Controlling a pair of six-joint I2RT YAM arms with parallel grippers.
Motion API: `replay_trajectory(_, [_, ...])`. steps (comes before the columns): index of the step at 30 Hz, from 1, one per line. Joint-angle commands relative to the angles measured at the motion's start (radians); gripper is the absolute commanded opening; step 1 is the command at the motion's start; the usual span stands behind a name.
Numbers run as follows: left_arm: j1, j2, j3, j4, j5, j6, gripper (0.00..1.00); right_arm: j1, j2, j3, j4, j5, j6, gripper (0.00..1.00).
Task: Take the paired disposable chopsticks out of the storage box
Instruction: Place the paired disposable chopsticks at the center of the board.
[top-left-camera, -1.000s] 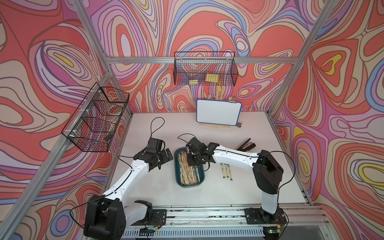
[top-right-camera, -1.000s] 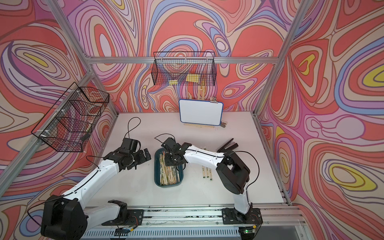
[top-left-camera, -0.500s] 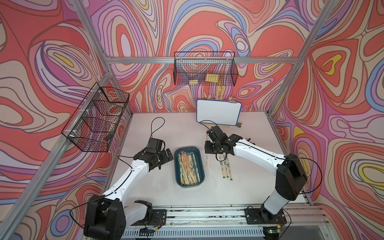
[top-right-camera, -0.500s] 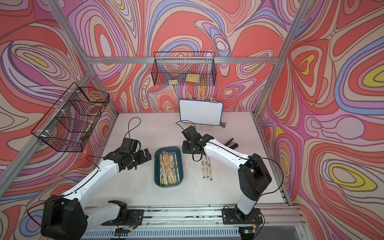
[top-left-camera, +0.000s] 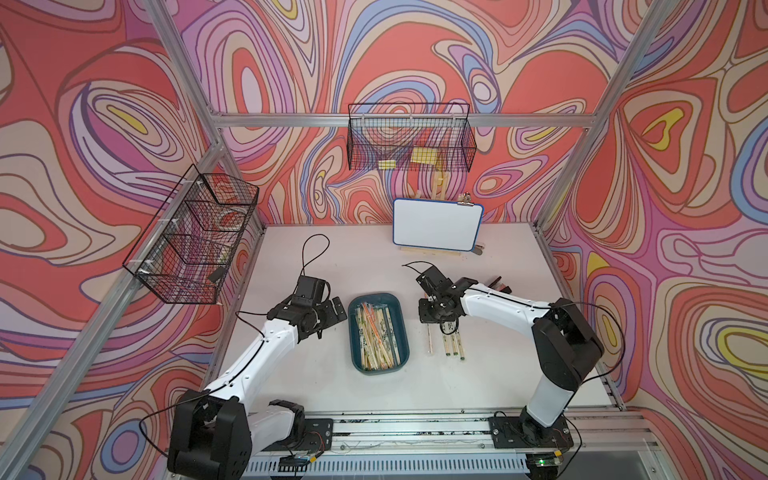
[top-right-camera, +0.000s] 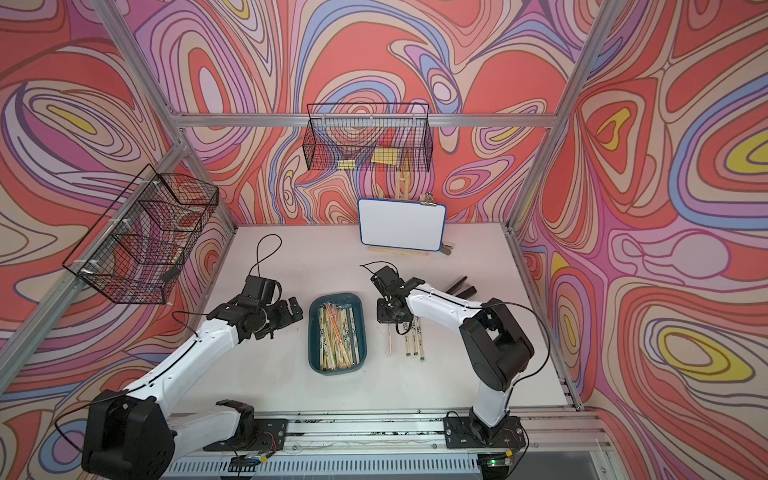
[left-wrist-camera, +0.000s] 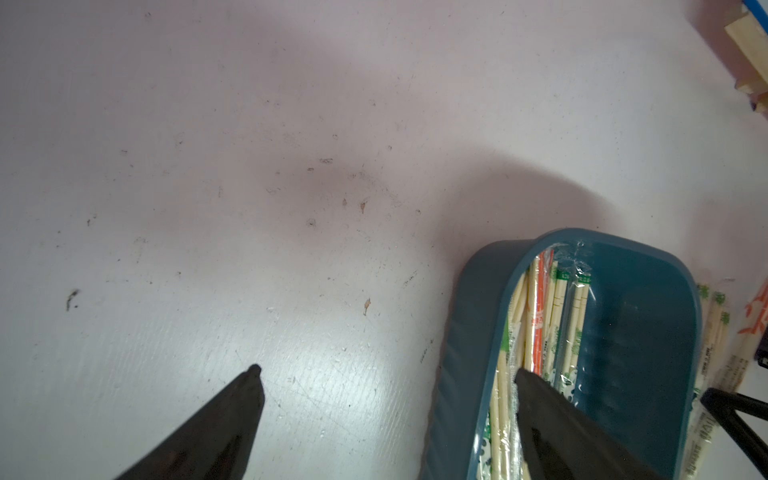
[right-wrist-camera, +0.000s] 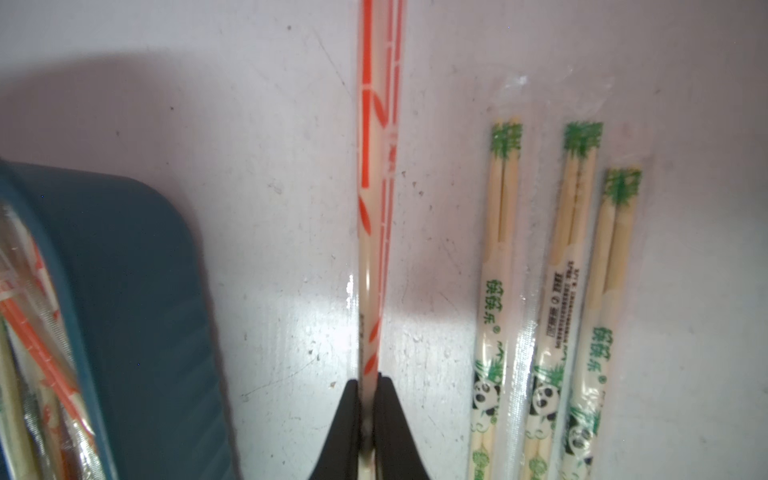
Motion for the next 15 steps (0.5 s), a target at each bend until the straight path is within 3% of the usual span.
replay_trajectory(1, [-0.003,0.005,0.020,-0.002,0.006,0.012,1.00,-0.010,0.026,-0.011,-0.011,0.033,-0.028,0.04])
replay_trajectory(10, [-0.003,0.005,0.017,0.002,0.006,0.011,1.00,-0.024,0.051,-0.030,-0.018,0.058,-0.041,0.06])
replay_trajectory(15, [-0.004,0.008,0.014,0.005,0.008,0.009,1.00,-0.029,0.045,-0.027,-0.032,0.075,-0.044,0.24])
